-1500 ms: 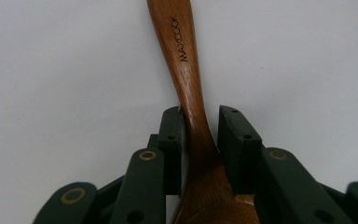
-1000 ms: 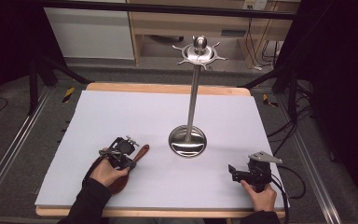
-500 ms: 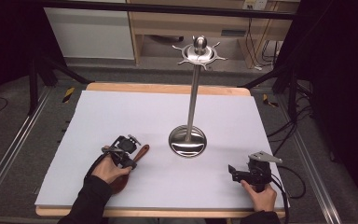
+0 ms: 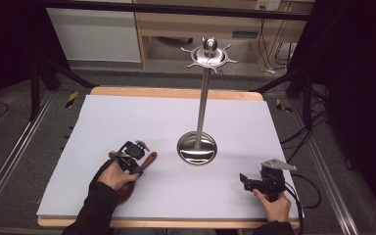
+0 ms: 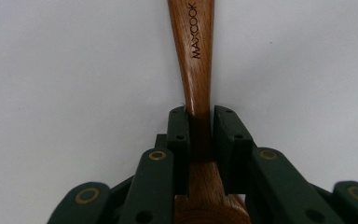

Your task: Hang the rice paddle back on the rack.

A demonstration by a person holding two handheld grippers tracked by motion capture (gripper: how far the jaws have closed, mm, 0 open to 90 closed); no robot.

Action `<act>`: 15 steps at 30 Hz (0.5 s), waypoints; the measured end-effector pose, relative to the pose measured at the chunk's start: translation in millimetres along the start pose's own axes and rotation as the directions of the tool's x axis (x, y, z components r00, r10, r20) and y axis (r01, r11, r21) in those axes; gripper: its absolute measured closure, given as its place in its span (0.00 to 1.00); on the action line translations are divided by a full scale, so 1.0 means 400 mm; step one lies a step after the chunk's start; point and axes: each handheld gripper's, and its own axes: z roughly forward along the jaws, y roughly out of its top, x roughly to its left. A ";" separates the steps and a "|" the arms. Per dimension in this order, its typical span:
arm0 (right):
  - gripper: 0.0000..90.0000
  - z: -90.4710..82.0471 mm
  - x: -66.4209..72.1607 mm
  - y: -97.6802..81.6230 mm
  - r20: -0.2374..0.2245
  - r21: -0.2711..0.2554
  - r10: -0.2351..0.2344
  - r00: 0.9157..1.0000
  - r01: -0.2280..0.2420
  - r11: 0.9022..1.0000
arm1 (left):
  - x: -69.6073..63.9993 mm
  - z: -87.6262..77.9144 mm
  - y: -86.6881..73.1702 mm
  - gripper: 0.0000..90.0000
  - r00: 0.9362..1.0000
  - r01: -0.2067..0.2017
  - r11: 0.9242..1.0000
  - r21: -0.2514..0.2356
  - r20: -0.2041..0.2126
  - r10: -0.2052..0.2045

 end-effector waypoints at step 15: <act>0.10 -0.003 0.000 0.000 -0.005 0.006 0.016 1.000 -0.016 1.000 | -0.002 -0.047 -0.050 0.85 1.000 -0.012 0.988 -0.152 -0.002 0.012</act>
